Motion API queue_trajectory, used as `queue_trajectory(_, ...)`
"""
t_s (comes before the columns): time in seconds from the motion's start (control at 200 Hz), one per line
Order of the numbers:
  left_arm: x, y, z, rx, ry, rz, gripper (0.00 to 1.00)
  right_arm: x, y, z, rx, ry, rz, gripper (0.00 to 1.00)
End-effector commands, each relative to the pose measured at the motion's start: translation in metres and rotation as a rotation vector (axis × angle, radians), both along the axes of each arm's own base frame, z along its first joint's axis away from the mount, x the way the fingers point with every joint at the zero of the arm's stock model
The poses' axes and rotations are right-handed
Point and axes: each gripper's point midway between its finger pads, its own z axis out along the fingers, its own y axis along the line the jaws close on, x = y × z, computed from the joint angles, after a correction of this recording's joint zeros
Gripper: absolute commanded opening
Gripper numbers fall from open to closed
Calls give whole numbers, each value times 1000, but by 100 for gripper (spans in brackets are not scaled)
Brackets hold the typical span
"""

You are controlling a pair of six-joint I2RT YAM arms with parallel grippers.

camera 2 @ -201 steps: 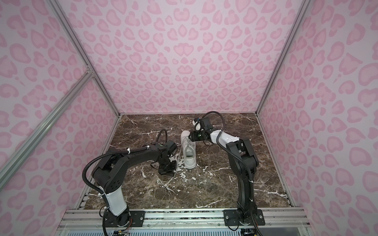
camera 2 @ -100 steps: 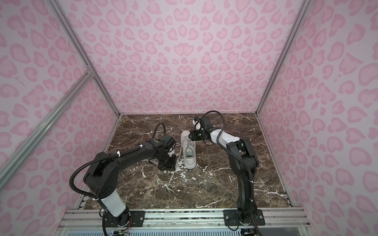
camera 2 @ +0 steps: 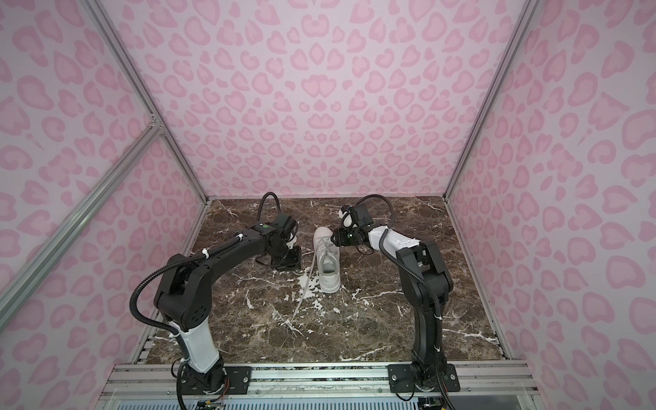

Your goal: Tie the shoes

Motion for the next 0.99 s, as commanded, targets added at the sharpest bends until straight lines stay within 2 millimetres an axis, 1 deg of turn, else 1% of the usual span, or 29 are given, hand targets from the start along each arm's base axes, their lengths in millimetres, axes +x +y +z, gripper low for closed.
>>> queue_trajectory(0.0,10,-7,-3,-11,-39,-98,27,-3,3,2,23,11,7,58)
queue_trajectory(0.05,13,-10,-4,2,-63,-173,27,-3,3,2,25,11,6,58)
queue_trajectory(0.145,17,-3,-9,113,-104,-282,28,-3,2,4,23,11,7,58)
queue_trajectory(0.345,20,2,-29,217,-129,-399,30,-3,1,5,15,11,8,58)
queue_trajectory(0.42,21,-1,-32,224,-150,-425,30,-4,1,3,13,16,9,58)
queue_trajectory(0.585,23,-10,-31,197,-201,-448,31,-4,0,2,8,18,9,58)
queue_trajectory(0.795,17,-24,-40,147,-196,-475,32,-4,-1,2,1,20,11,58)
queue_trajectory(0.99,13,-26,-52,151,-169,-474,33,-5,-1,1,-1,25,10,58)
